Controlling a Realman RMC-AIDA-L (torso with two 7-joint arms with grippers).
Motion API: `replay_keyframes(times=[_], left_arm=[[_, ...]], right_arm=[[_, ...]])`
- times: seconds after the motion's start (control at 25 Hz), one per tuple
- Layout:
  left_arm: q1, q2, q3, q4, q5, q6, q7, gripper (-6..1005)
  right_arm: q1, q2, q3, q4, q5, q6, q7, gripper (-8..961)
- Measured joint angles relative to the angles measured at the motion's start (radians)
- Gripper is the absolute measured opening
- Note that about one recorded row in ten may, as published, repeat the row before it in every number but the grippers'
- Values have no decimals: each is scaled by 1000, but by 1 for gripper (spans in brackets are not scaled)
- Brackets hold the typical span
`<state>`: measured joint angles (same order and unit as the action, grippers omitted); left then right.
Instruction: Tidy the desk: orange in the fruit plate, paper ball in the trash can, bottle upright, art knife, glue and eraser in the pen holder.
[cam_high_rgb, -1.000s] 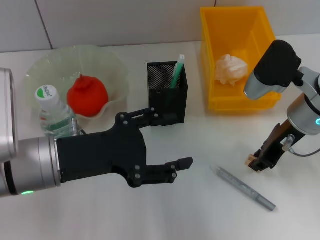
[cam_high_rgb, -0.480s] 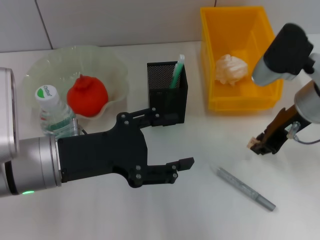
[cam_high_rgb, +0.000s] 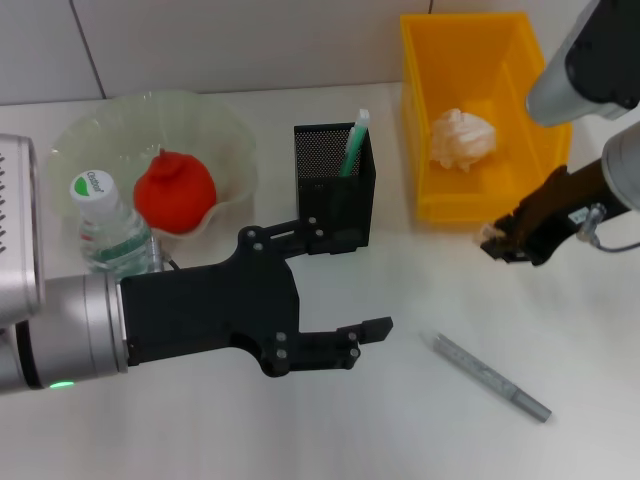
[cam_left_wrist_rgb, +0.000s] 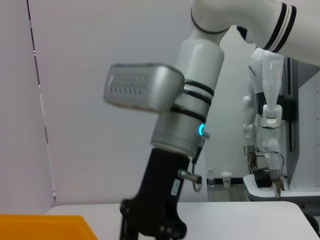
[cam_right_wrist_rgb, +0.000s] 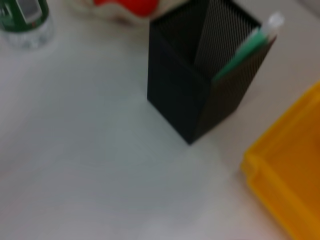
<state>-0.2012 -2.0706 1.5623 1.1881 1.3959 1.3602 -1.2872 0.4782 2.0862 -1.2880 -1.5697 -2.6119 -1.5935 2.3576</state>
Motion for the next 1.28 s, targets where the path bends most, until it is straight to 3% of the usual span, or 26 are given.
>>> replay_keyframes(times=[0.28, 0.56, 0.92, 1.28], left_arm=[[0, 0, 12, -1, -2, -7, 1, 801], [0, 0, 12, -1, -1, -7, 0, 801], [0, 4, 7, -24, 1, -5, 2, 801], [24, 18, -61, -27, 48, 63, -3, 801]], right_arm=[[-65, 0, -1, -146, 99, 72, -28, 253], [-121, 1, -2, -183, 202, 171, -105, 253], [-189, -1, 7, -101, 476, 337, -336, 253], [-190, -3, 15, 8, 581, 416, -450, 254]])
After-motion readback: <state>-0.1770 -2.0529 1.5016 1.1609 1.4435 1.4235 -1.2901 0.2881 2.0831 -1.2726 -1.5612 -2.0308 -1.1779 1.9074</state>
